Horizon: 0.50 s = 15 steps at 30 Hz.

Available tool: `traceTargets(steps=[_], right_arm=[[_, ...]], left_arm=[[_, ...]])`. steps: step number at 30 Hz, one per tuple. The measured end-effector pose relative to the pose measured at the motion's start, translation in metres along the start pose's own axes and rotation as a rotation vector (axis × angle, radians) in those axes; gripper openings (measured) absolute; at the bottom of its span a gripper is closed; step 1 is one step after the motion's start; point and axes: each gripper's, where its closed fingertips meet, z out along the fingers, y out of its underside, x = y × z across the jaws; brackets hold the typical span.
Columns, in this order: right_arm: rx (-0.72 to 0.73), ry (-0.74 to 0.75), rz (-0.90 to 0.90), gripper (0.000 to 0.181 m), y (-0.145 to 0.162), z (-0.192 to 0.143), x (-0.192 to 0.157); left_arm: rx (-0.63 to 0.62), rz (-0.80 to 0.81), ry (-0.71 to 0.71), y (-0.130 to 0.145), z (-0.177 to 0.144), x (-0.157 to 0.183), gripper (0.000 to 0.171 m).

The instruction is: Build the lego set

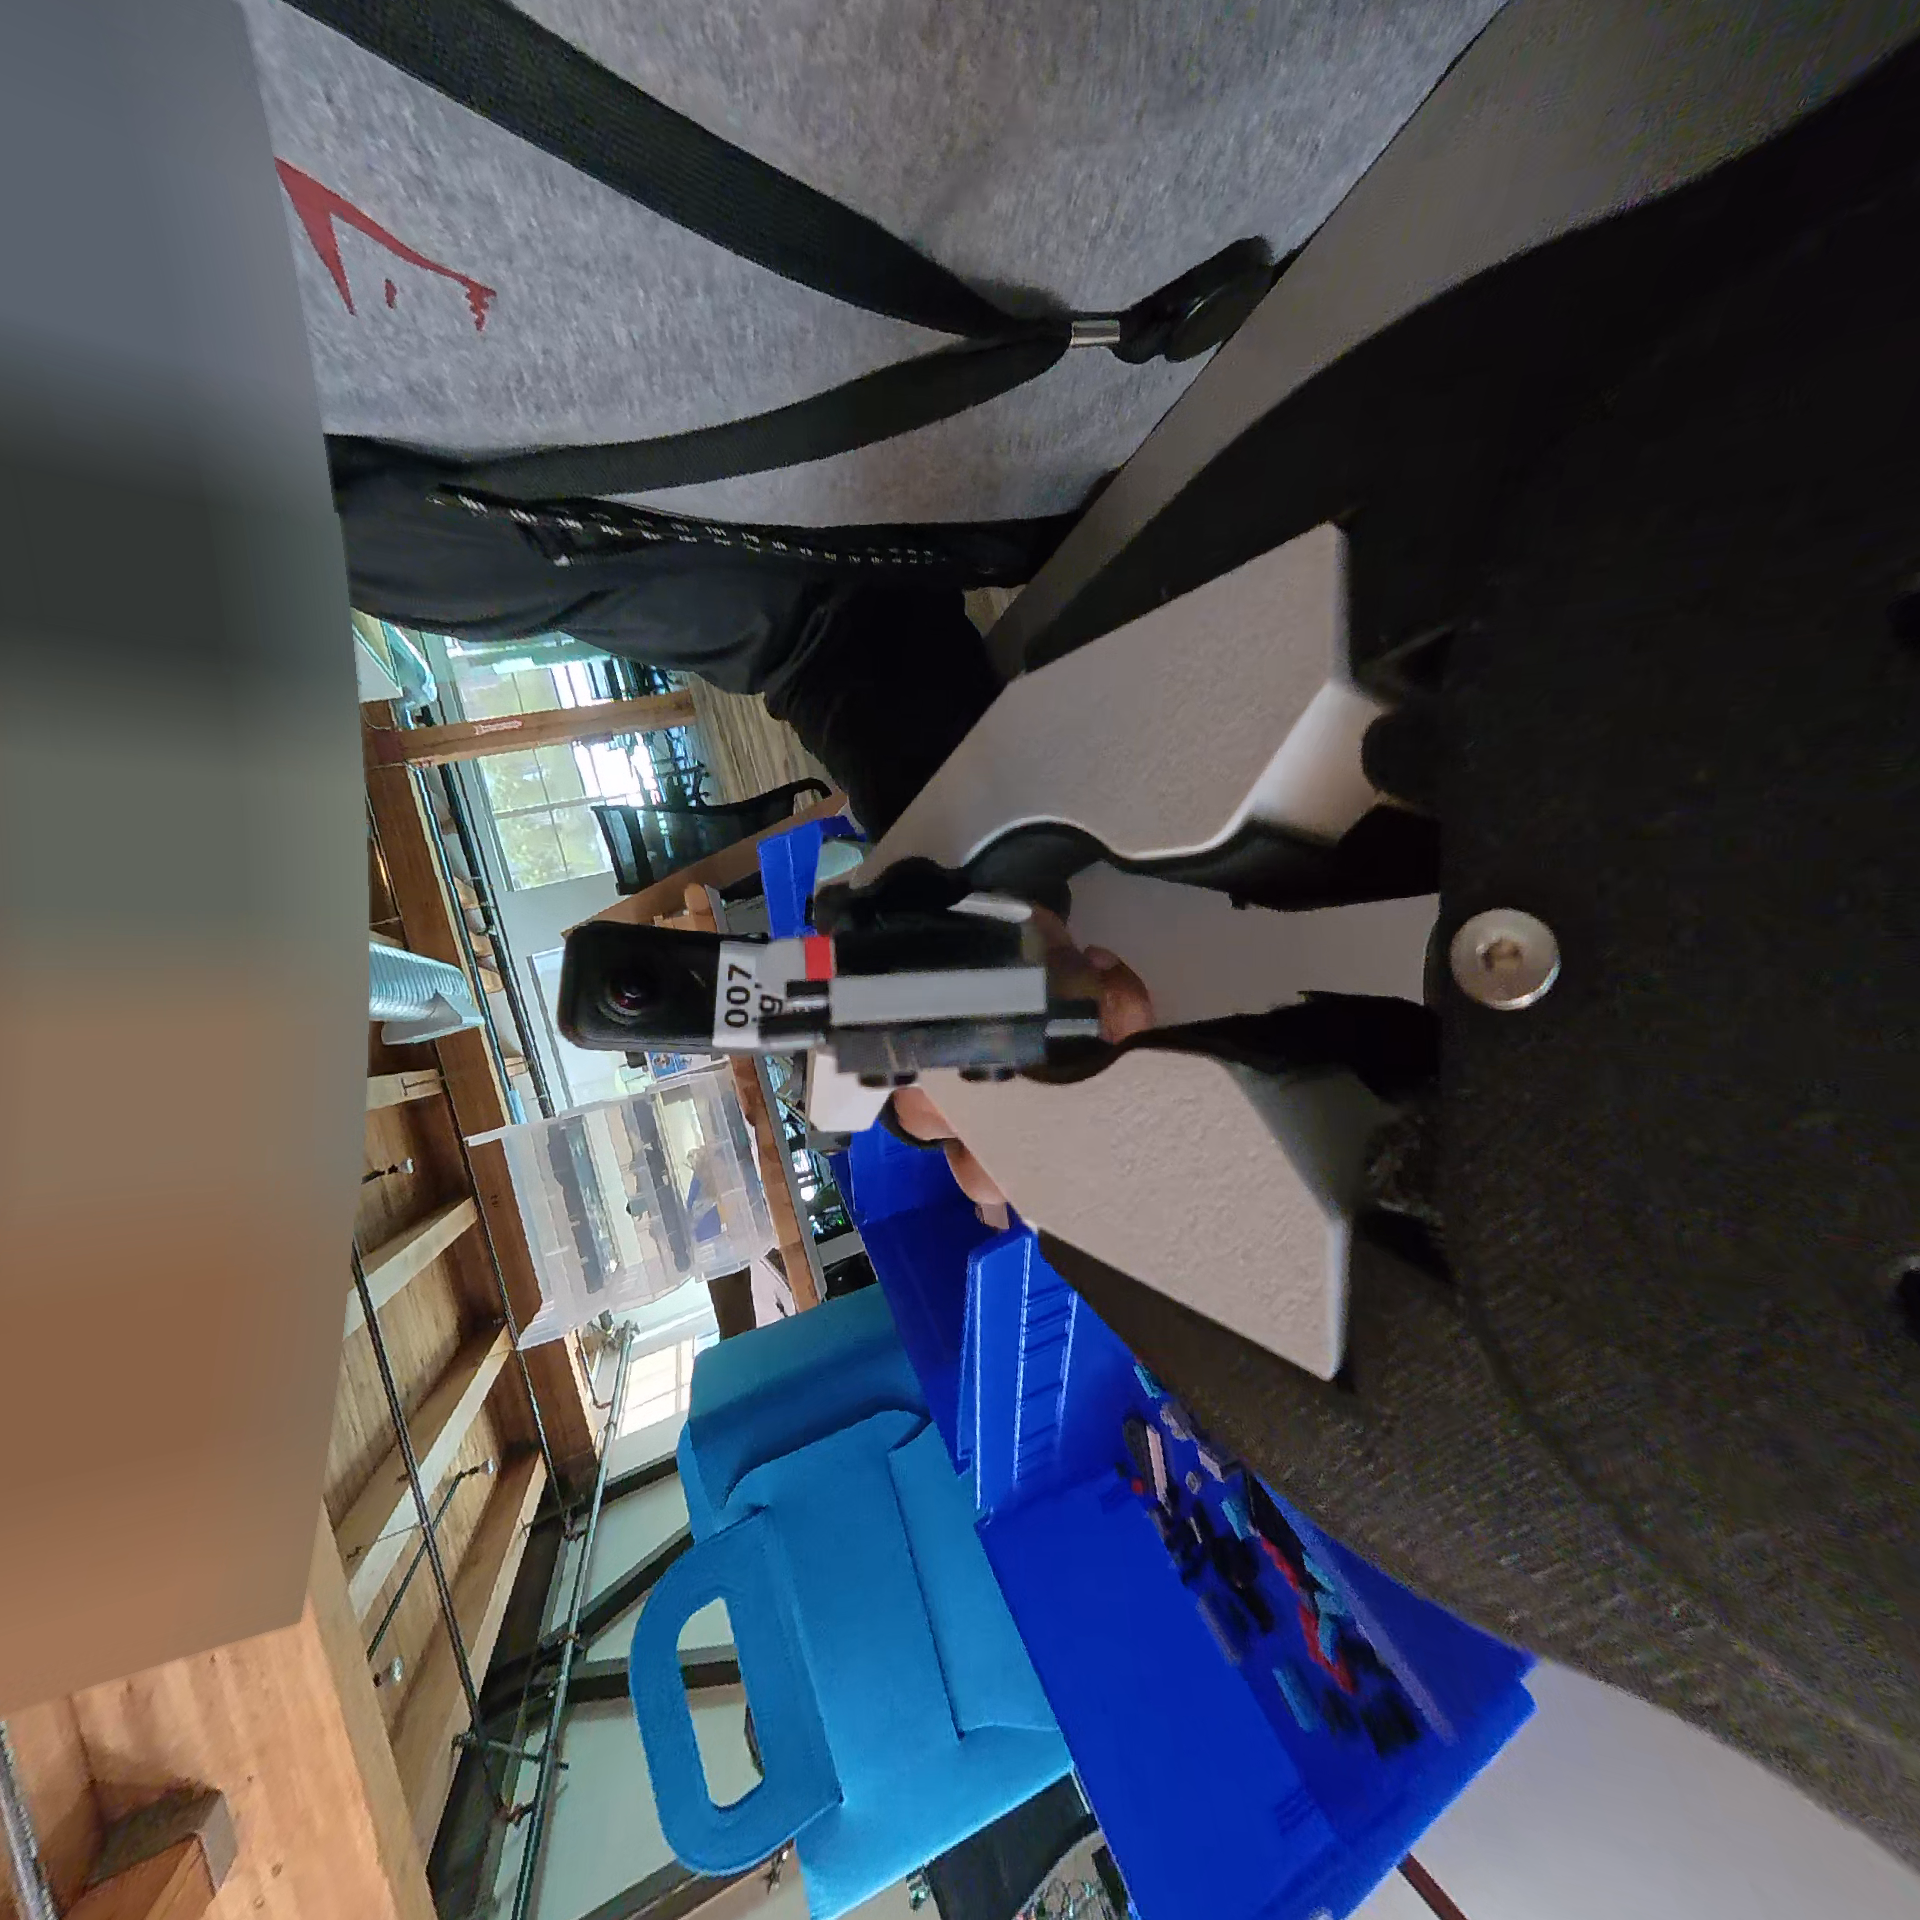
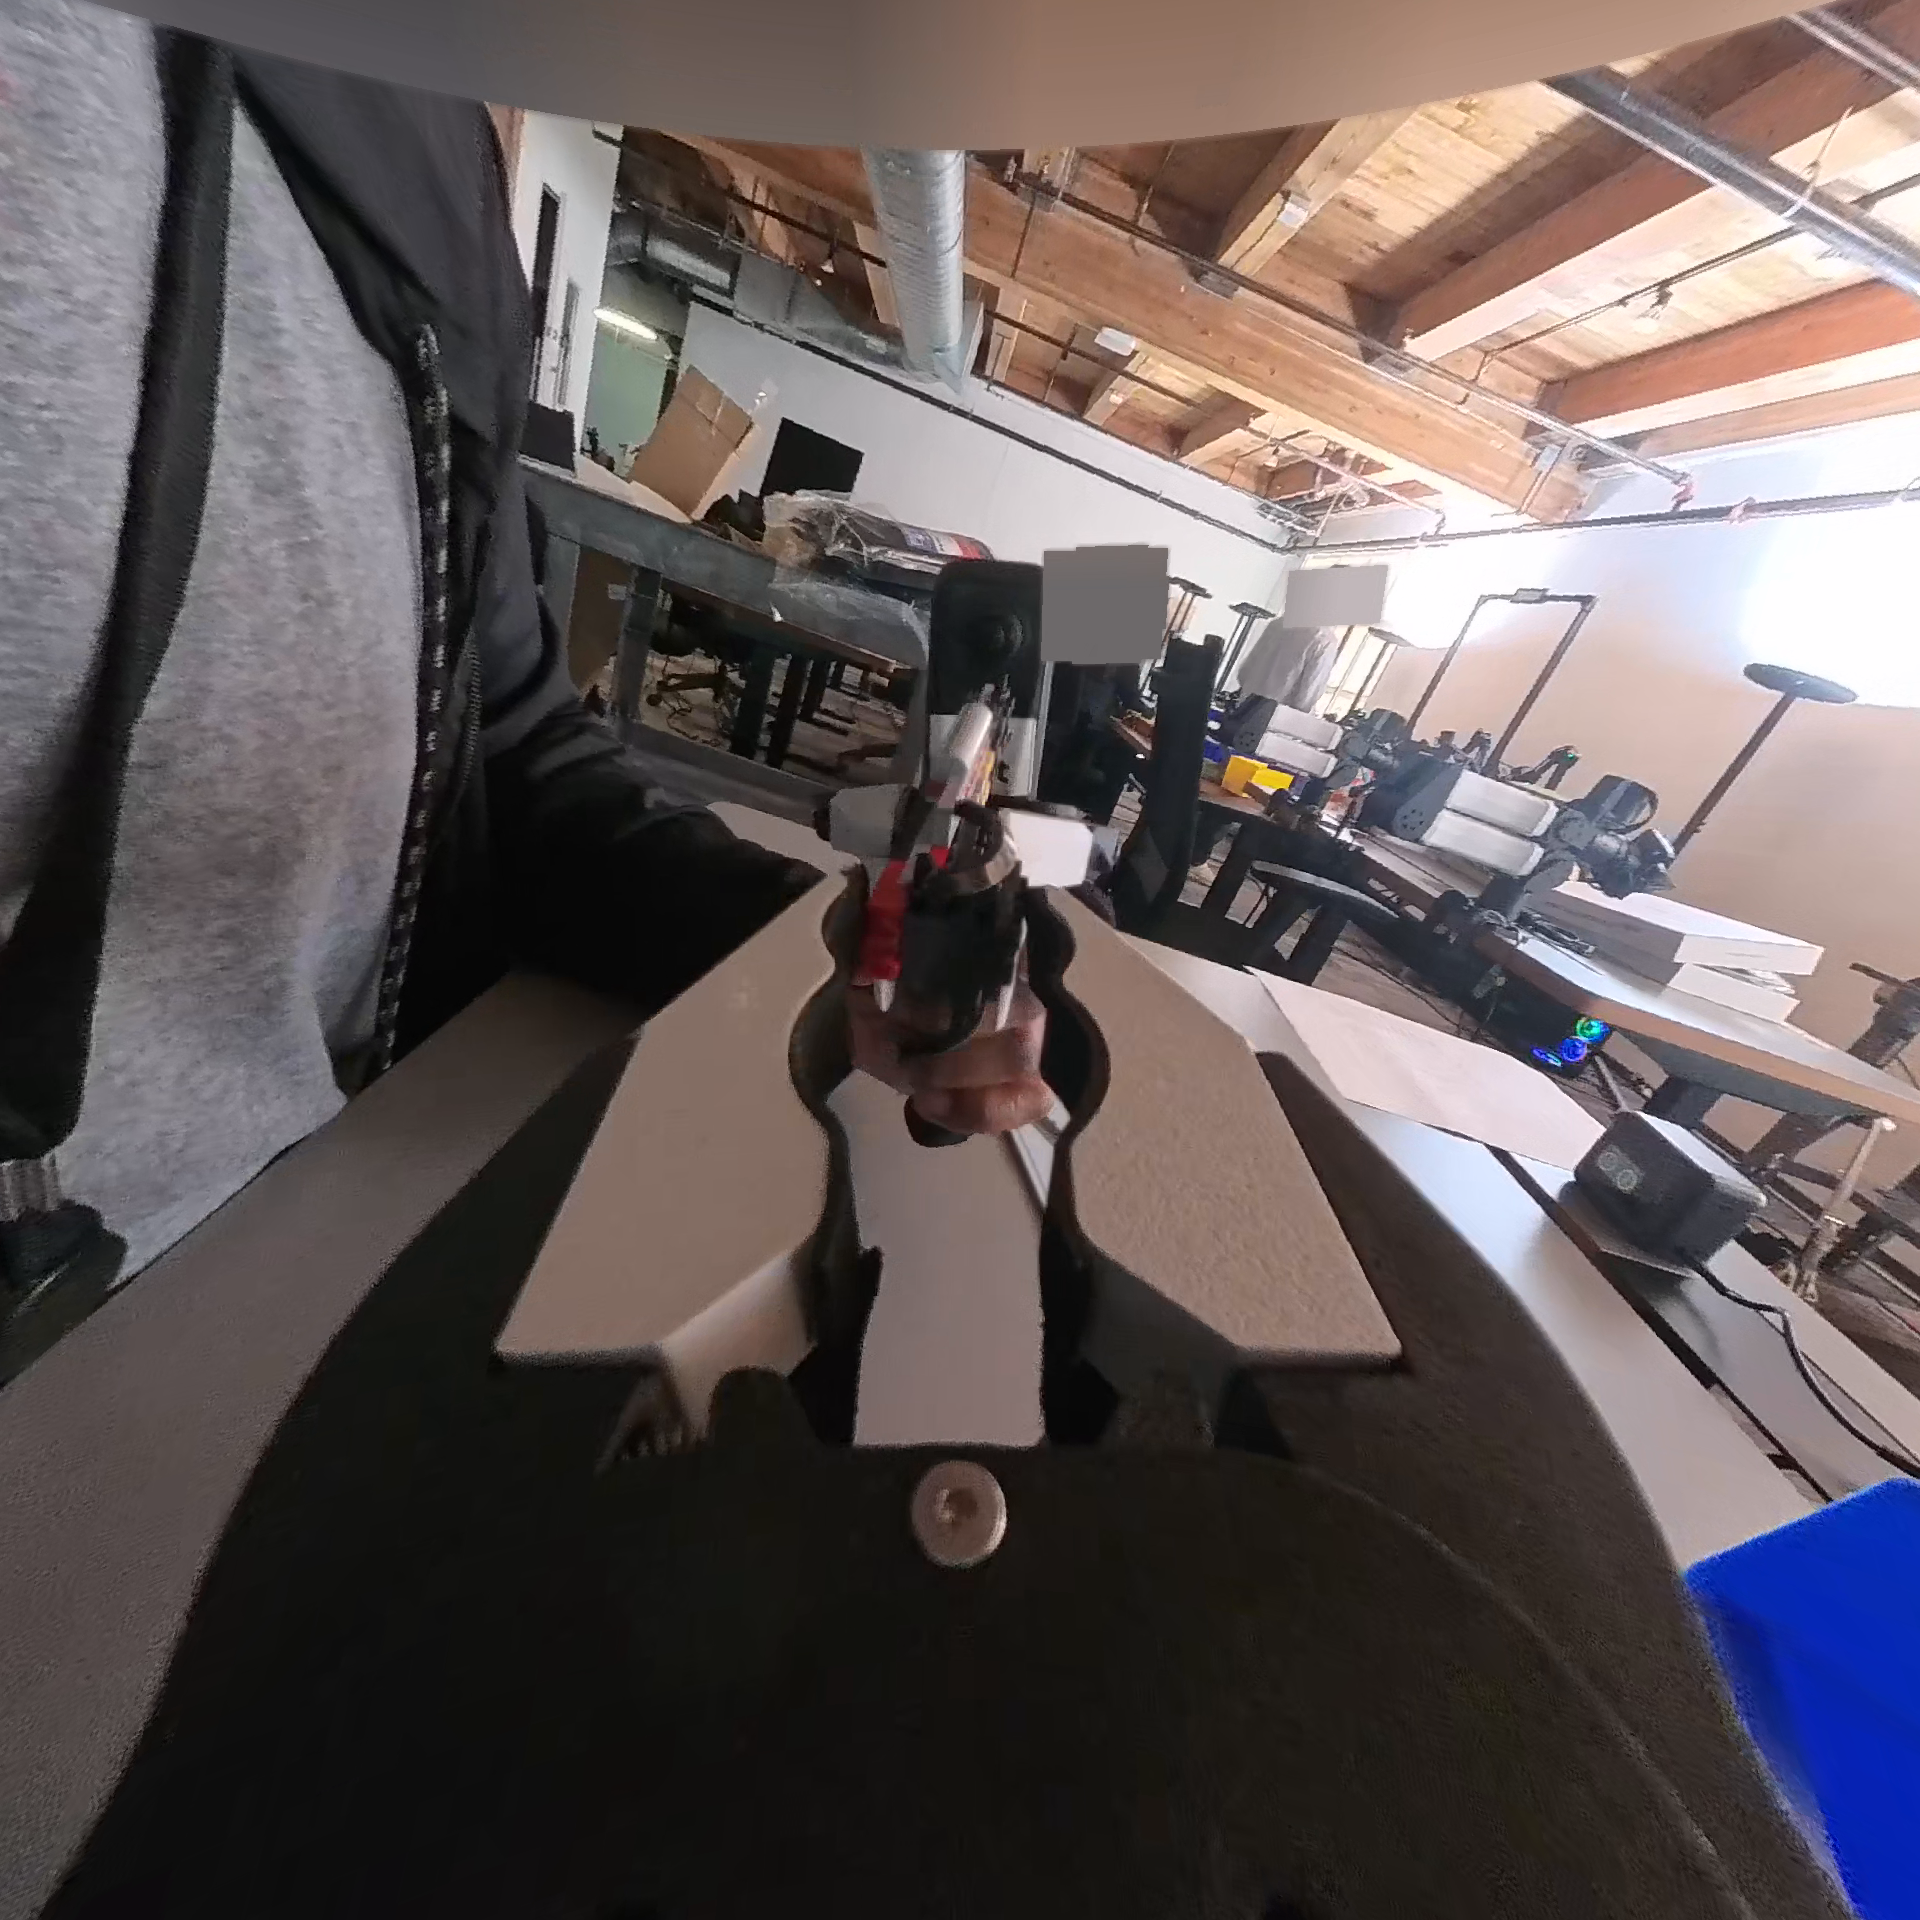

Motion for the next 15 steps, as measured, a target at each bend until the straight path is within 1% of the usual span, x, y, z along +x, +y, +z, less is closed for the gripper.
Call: traceTargets(steps=[4, 8, 11, 15], right_arm=[[0.014, 0.038, 0.008, 0.033, -0.0017, -0.001, 0.0064], [0.018, 0.063, 0.004, 0.036, -0.0017, 0.0005, 0.0095], [0.016, 0.059, -0.018, 0.031, -0.0009, 0.0035, 0.0062], [0.004, 0.063, -0.051, 0.03, 0.0007, 0.0025, 0.0076]], left_arm=[[0.021, 0.011, -0.031, -0.0055, -0.0049, -0.0049, 0.017], [0.018, 0.014, -0.035, -0.0051, -0.0061, -0.0058, 0.017], [0.005, 0.012, -0.024, -0.0018, -0.0047, -0.0041, 0.017], [-0.01, -0.01, -0.028, 0.001, -0.0037, -0.0055, 0.017]])
